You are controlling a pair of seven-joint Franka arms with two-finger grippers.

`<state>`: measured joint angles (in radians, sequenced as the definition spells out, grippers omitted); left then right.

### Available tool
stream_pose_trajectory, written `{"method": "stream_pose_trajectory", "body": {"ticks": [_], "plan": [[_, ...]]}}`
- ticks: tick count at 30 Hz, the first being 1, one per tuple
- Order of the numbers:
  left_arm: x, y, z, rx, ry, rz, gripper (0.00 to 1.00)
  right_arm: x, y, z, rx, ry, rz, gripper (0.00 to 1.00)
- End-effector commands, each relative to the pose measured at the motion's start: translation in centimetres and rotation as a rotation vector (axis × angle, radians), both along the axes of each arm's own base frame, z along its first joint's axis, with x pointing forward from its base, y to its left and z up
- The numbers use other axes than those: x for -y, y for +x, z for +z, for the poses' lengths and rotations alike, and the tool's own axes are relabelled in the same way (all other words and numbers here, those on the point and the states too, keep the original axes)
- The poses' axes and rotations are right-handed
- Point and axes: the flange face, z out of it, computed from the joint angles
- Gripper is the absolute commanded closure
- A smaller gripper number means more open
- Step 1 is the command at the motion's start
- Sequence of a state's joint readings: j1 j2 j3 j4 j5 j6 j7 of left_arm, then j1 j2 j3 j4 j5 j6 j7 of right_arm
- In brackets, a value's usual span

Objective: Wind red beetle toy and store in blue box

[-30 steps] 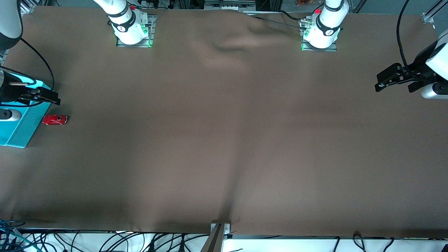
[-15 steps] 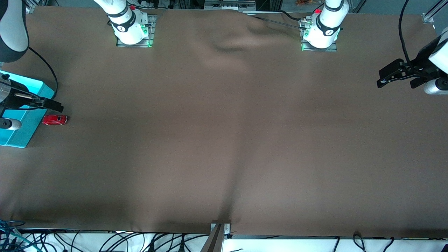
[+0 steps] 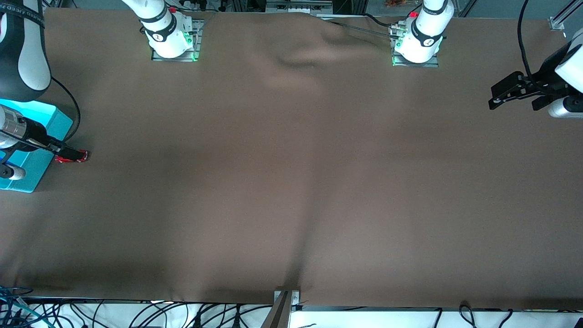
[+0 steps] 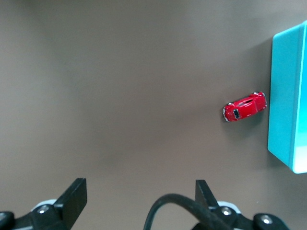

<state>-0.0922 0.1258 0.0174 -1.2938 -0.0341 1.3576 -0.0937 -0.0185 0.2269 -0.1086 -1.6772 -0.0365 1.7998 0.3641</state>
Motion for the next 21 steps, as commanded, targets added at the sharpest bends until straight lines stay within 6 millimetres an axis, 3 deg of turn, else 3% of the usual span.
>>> {"method": "stream_pose_trajectory", "body": {"ticks": [1,7,21], "plan": [[0.3,-0.2,-0.1,0.002,-0.004,-0.004,0.00,1.0,-1.3,-3.0,0.013,-0.032,-0.093,0.00],[0.4,-0.2,-0.1,0.002,-0.004,-0.005,0.00,1.5,-1.9,-5.8,0.019,-0.078,-0.162,0.00],[0.8,-0.2,0.1,0.004,-0.011,-0.011,0.00,3.2,-1.5,-9.8,0.003,-0.131,-0.378,0.00]]}}
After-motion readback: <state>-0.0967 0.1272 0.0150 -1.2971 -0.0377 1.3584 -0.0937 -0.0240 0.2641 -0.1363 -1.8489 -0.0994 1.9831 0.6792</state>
